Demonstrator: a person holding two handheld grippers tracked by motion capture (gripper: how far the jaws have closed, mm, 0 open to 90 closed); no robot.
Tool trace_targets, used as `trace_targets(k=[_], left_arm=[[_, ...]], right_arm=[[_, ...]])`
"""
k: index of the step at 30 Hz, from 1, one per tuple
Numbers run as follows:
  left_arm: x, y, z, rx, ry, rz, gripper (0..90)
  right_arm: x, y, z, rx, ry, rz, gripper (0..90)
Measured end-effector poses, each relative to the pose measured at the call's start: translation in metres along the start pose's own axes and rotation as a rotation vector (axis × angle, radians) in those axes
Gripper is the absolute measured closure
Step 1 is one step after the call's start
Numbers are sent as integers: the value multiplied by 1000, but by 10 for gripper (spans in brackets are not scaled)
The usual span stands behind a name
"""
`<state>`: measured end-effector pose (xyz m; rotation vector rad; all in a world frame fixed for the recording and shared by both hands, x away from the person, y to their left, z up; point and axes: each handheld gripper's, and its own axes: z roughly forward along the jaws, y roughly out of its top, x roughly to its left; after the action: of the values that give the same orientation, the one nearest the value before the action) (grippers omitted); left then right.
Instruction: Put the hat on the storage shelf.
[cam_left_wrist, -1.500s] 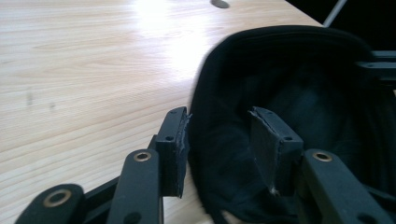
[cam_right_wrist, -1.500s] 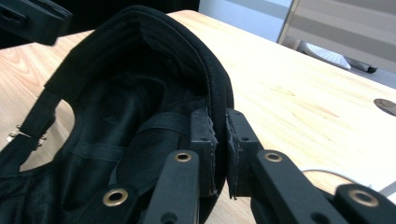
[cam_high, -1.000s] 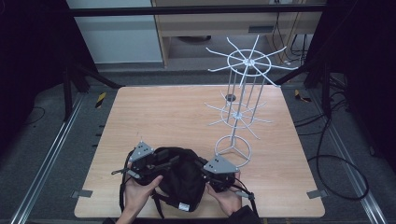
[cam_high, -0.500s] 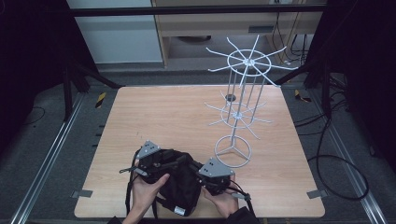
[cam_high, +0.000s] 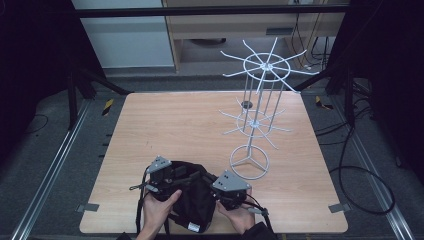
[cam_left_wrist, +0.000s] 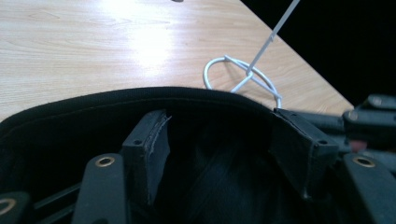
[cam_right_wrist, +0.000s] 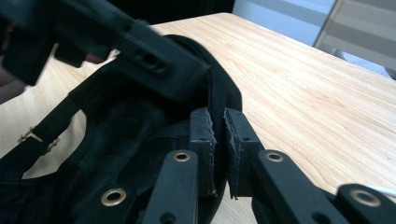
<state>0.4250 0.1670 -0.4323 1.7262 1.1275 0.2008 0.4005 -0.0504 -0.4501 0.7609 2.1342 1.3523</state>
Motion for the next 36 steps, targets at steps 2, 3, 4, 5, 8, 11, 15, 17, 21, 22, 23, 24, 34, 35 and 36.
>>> trace_targets(k=[2,3,4,5,8,11,15,17,21,22,23,24,34,35,36], left_arm=[[1,0,0,-7,0,-6,353],[0,0,0,-15,4,-6,353],[0,0,0,-18,5,-5,349],[0,0,0,-22,3,-6,345],[0,1,0,-30,8,-8,342],[0,1,0,-25,16,-6,343],[-1,1,2,-12,39,-6,396],[0,0,3,-4,57,-1,453],[3,-1,5,0,50,-25,518],[3,-1,5,5,49,-23,543],[3,-2,5,10,43,-24,566],[3,-2,5,13,38,-26,591],[3,-2,2,1,-36,-28,800],[2,-1,0,-6,-44,-24,809],[2,1,-2,-15,-47,-16,815]], right_arm=[[1,0,1,-1,13,-9,827],[2,0,2,-3,21,-10,828],[2,-1,2,-6,29,-14,828],[3,-1,2,-8,42,-16,828],[5,-2,5,-5,75,-15,828],[10,-3,8,-3,104,-28,826],[13,-4,11,-2,139,-23,825],[14,-5,12,-2,149,-21,824],[15,-7,13,-7,157,-16,821],[15,-7,13,-6,159,-13,821],[15,-7,14,-4,159,-14,820],[16,-8,14,-2,159,-19,819],[19,-6,15,-3,191,-2,710],[18,-4,14,-9,205,2,684],[18,-2,12,-17,216,13,654]])
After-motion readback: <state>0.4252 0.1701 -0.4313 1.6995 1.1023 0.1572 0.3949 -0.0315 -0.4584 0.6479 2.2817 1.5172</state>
